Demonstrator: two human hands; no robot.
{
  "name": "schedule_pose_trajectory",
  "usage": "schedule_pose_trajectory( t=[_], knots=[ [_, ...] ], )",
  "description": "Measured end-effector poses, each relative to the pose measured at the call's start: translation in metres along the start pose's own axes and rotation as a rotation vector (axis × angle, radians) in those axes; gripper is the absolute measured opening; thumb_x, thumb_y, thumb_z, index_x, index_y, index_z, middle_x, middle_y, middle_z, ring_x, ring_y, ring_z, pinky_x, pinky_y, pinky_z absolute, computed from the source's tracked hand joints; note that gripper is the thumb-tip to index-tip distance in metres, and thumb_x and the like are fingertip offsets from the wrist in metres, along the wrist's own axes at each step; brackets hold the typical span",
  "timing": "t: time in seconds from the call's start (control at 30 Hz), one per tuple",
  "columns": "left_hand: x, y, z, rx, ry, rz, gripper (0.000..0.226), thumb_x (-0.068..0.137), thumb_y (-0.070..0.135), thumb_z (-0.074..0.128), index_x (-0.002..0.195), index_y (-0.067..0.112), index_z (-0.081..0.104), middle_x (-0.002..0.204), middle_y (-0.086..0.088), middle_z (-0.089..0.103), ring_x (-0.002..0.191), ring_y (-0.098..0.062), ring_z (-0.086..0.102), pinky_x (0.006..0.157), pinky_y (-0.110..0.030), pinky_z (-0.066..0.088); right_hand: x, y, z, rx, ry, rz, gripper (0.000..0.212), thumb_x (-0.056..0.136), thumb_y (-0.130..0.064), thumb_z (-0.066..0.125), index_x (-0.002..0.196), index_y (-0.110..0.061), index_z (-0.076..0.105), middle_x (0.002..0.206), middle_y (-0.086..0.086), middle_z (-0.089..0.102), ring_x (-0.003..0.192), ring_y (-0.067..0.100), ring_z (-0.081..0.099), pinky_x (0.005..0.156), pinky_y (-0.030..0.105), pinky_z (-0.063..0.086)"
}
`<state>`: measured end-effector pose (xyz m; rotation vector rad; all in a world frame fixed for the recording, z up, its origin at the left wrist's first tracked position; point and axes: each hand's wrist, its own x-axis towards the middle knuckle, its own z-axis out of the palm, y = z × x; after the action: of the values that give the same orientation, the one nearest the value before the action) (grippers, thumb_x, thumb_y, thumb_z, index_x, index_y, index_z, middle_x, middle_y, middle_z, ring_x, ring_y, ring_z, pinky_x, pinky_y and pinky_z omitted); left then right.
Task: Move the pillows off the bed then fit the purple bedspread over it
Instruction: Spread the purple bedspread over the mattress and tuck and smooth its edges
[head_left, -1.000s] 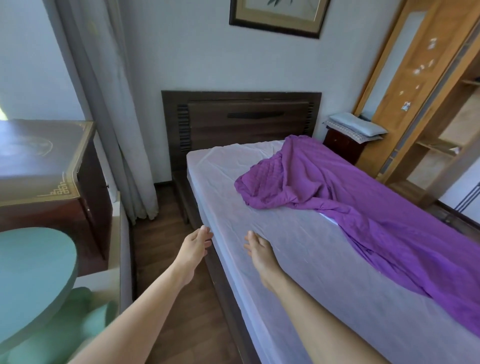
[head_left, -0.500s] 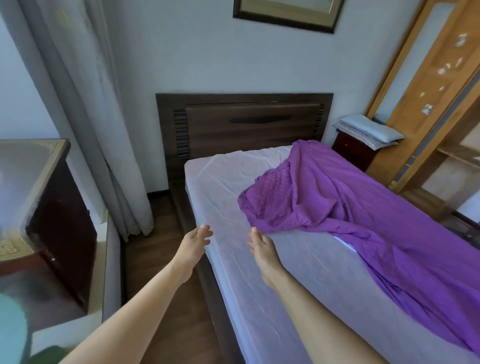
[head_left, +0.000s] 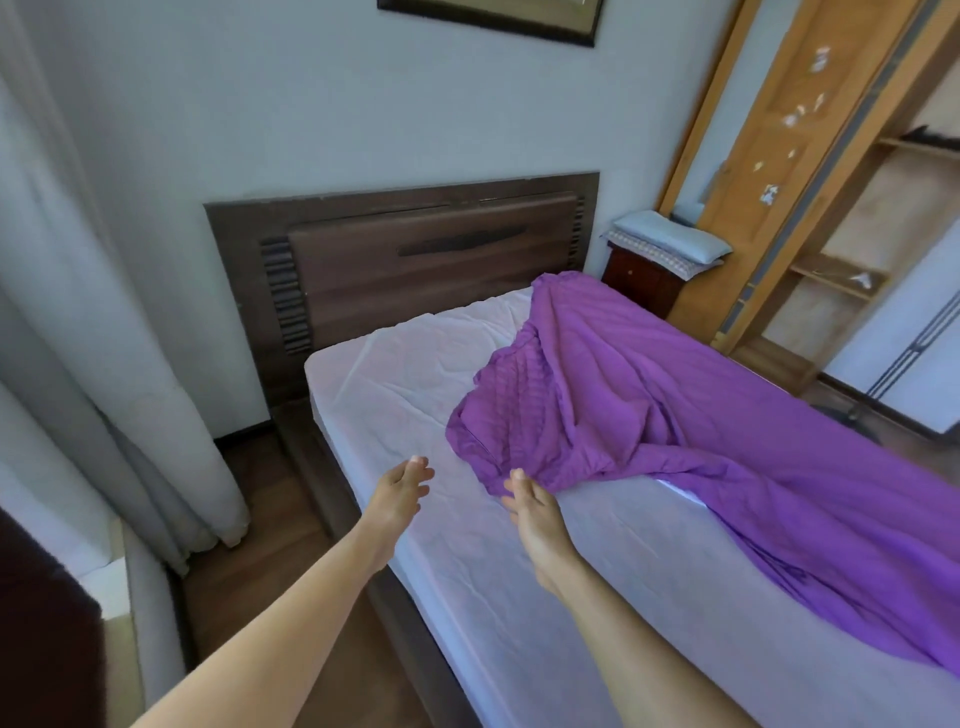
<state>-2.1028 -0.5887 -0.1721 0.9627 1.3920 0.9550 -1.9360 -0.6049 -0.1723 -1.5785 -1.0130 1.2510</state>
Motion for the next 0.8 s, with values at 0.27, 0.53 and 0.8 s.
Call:
schedule_pose_trajectory(
  t=[0.27, 0.53, 0.8],
  knots=[
    [0.067, 0.017, -0.035, 0.013, -0.085, -0.020, 0.050, 0.101, 0.039, 0.031, 0.139, 0.008, 0.040, 0.136, -0.007, 0.050, 0.108, -0.017, 0.049, 0.092, -0.029, 0.036, 0.040, -0.017, 0.048, 0.040, 0.113, 0.049, 0.042, 0.101, -0.030, 0.038, 0.130, -0.003, 0.051, 0.131, 0.010, 0.054, 0.121, 0.023, 0.051, 0.108, 0.042, 0.036],
    [0.109, 0.012, -0.050, 0.012, -0.104, -0.073, 0.050, 0.101, 0.039, 0.029, 0.139, 0.009, 0.041, 0.136, -0.006, 0.050, 0.117, -0.021, 0.049, 0.094, -0.028, 0.035, 0.071, -0.018, 0.070, -0.014, 0.155, 0.080, 0.046, 0.101, -0.029, 0.036, 0.106, 0.013, 0.053, 0.126, 0.028, 0.053, 0.117, 0.041, 0.049, 0.102, 0.049, 0.040],
    [0.164, 0.009, -0.055, 0.064, -0.095, -0.102, 0.048, 0.101, 0.039, 0.029, 0.139, 0.012, 0.041, 0.138, -0.004, 0.049, 0.125, -0.022, 0.046, 0.104, -0.034, 0.033, 0.115, -0.021, 0.081, -0.014, 0.152, 0.131, 0.033, 0.101, -0.030, 0.036, 0.112, -0.009, 0.059, 0.118, 0.011, 0.060, 0.119, 0.030, 0.053, 0.106, 0.044, 0.039]
  ],
)
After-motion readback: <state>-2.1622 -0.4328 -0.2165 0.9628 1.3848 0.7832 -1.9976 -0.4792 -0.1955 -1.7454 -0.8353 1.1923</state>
